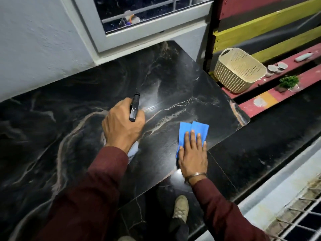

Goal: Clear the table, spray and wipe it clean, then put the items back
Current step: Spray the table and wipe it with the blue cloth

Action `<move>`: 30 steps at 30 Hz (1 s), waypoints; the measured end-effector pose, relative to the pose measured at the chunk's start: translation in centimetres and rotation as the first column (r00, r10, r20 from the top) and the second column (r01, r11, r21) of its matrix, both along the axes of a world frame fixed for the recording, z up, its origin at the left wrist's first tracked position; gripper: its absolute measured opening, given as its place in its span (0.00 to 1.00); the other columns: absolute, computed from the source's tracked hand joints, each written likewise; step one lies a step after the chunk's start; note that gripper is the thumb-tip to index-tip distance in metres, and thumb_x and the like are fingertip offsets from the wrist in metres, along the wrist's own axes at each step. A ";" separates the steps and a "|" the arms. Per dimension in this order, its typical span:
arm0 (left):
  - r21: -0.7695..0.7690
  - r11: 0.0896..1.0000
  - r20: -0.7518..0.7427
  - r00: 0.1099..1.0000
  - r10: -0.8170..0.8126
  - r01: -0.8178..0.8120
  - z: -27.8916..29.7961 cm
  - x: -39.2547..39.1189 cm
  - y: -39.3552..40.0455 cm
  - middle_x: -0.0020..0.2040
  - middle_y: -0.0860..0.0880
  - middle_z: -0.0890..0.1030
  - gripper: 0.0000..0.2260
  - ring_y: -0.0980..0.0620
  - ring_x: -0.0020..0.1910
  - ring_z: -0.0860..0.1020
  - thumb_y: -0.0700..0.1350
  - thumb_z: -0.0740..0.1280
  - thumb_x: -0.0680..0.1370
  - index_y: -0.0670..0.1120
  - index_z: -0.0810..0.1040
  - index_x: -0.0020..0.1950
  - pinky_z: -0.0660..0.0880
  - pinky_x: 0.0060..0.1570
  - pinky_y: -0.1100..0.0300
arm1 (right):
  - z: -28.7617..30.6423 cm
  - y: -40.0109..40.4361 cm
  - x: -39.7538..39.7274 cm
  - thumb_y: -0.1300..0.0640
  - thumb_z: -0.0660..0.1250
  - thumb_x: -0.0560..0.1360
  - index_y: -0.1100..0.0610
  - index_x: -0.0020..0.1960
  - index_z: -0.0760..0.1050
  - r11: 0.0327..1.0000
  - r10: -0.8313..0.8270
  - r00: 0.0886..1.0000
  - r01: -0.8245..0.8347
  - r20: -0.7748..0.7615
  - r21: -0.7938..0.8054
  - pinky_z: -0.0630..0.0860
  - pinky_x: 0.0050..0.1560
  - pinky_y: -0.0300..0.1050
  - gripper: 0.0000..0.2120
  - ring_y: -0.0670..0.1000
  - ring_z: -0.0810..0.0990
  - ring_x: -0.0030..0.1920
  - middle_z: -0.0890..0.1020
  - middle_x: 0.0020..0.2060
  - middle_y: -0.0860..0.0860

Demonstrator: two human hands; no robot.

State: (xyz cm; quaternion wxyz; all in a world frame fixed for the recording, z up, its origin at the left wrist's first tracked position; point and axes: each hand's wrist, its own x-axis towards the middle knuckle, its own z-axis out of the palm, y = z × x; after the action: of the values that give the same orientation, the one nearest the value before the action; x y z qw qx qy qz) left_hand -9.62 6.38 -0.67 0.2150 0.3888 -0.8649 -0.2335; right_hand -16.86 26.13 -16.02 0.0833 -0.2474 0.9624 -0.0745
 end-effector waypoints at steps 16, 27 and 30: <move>-0.057 0.936 -0.042 0.938 0.345 -0.347 -0.3 21.7 -10.8 0.44 0.46 0.82 0.10 0.39 0.44 0.78 0.52 0.62 0.72 0.47 0.77 0.45 0.71 0.39 0.53 | 1.0 -20.7 24.9 0.46 0.54 0.74 0.57 0.72 0.67 0.685 0.728 0.680 -0.726 0.085 -0.063 0.62 0.71 0.59 0.29 0.58 0.64 0.73 0.68 0.72 0.53; -0.065 0.840 -0.051 0.843 0.536 -0.538 -0.3 30.4 -16.4 0.45 0.42 0.82 0.07 0.36 0.46 0.77 0.47 0.65 0.75 0.44 0.77 0.46 0.63 0.40 0.54 | 0.9 -20.0 12.8 0.45 0.43 0.73 0.60 0.75 0.59 0.935 0.350 0.937 -0.350 0.001 0.064 0.60 0.70 0.61 0.35 0.61 0.61 0.74 0.62 0.74 0.59; -0.053 0.839 -0.036 0.841 0.540 -0.541 -0.3 29.6 -17.0 0.46 0.43 0.82 0.07 0.37 0.46 0.77 0.48 0.65 0.75 0.45 0.76 0.45 0.64 0.41 0.54 | 1.0 -20.1 19.8 0.48 0.52 0.72 0.61 0.73 0.64 0.836 0.548 0.836 -0.548 -0.013 0.008 0.65 0.69 0.63 0.32 0.64 0.65 0.71 0.66 0.72 0.60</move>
State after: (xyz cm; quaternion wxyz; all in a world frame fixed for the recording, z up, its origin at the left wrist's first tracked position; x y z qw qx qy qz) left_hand 19.99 -10.63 -0.98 0.2923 0.6077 -0.7248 -0.1409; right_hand 2.94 6.04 -15.04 0.0944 -0.5129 0.8521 -0.0438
